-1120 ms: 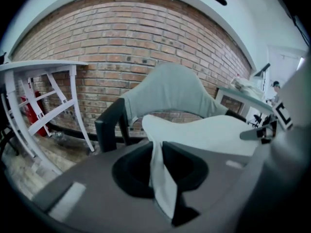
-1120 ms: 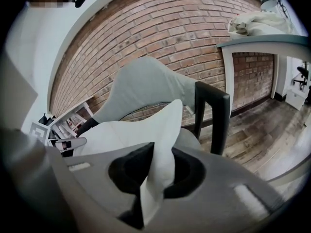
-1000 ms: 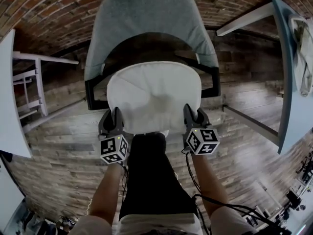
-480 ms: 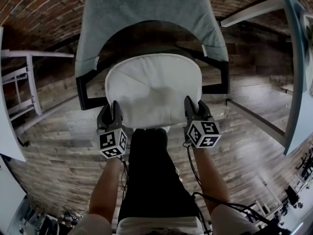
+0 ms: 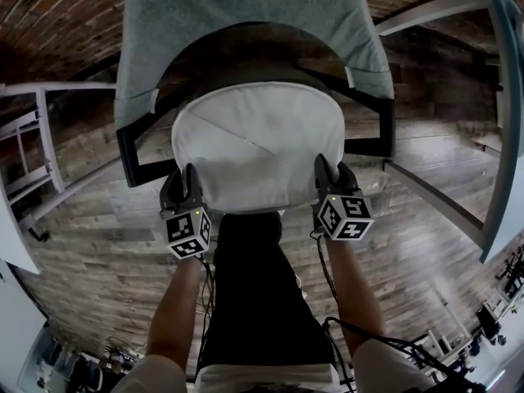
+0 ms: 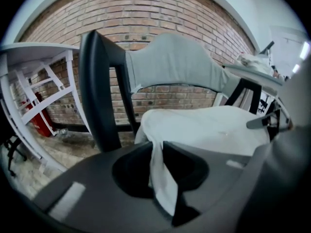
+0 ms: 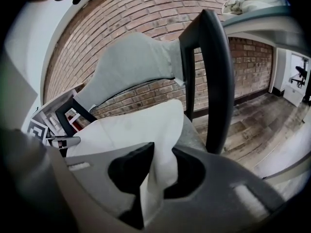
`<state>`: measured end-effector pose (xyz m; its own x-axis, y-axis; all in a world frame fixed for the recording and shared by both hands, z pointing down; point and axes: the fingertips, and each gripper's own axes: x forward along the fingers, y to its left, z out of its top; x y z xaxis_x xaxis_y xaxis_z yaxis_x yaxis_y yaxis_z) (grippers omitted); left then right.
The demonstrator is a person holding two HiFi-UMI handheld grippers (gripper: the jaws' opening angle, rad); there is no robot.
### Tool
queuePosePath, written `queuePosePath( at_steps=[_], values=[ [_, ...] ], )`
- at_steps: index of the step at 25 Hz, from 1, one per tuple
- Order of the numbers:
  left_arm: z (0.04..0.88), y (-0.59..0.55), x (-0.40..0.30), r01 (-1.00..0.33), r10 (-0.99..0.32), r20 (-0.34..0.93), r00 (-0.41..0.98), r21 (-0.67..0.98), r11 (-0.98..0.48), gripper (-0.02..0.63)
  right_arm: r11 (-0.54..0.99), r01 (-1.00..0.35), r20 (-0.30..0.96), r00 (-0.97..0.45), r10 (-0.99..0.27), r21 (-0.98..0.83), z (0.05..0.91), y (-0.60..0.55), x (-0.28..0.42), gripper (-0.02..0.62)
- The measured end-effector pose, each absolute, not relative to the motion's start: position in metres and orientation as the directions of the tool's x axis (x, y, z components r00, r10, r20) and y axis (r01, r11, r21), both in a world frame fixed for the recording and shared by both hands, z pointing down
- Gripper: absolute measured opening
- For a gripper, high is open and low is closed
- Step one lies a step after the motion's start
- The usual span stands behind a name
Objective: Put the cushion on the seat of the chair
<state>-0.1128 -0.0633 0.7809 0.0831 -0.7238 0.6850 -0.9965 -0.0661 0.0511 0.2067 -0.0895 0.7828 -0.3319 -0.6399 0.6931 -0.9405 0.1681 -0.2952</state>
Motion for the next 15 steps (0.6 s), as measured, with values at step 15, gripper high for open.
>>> queuePosePath(
  at_steps=[15],
  values=[
    [0.803,-0.062,-0.115,-0.999,-0.706,0.707,0.036,0.023,-0.028,0.057,0.176,-0.934,0.675,-0.348,-0.651,-0.312,0.801,-0.092,0.214,0.109]
  ],
)
